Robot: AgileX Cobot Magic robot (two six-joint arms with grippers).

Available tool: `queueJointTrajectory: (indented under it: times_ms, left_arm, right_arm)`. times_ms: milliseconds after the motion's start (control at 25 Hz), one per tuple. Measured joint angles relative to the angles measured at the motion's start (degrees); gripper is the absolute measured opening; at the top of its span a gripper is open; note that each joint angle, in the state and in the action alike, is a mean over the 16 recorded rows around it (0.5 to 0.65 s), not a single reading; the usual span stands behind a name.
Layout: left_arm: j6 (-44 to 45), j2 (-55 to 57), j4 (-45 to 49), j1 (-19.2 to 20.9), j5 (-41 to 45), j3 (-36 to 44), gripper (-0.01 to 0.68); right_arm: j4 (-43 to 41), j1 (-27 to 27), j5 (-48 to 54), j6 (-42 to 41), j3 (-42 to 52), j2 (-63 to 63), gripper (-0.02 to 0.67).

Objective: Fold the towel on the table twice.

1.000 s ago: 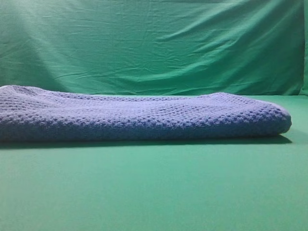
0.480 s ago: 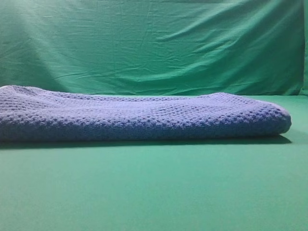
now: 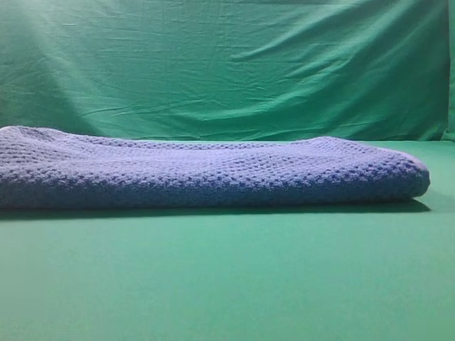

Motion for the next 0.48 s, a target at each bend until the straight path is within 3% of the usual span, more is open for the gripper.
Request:
queueJointTrajectory:
  times_ms: [480]
  left_arm:
    - [0.0,0.0,0.0,4.36,0.0,0.0,0.0]
  right_arm:
    - [0.0,-14.48,0.0,0.0,0.0,0.0,0.048]
